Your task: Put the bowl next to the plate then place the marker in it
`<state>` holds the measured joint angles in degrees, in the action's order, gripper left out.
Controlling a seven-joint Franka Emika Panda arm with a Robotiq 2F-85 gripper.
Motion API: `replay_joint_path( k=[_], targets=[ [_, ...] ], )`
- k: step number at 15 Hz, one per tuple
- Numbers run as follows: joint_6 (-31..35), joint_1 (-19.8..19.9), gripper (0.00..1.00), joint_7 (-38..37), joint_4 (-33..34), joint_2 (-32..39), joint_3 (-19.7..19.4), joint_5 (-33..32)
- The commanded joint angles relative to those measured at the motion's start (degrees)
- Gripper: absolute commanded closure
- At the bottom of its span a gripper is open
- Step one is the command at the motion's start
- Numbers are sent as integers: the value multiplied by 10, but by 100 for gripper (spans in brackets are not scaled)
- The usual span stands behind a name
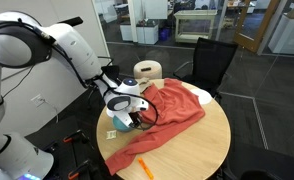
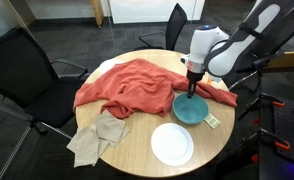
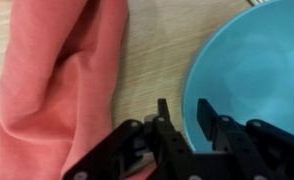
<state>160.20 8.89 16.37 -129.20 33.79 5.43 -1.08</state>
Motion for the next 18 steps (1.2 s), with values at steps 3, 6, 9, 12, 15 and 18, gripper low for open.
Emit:
replay_joint_path(
  k=[3,6,9,12,15,18],
  targets=[
    [19,7,16,-46,-58,-81,3,47],
    [18,-9,0,-100,-94,-136,-22,62],
    [-3,-6,0,-157,-117,-186,-37,92],
    [-18,-10,0,-211,-109,-203,-74,104],
    [-25,-22,0,-291,-90,-194,-124,83],
    [-12,-33,0,-370,-80,-175,-165,76]
  ],
)
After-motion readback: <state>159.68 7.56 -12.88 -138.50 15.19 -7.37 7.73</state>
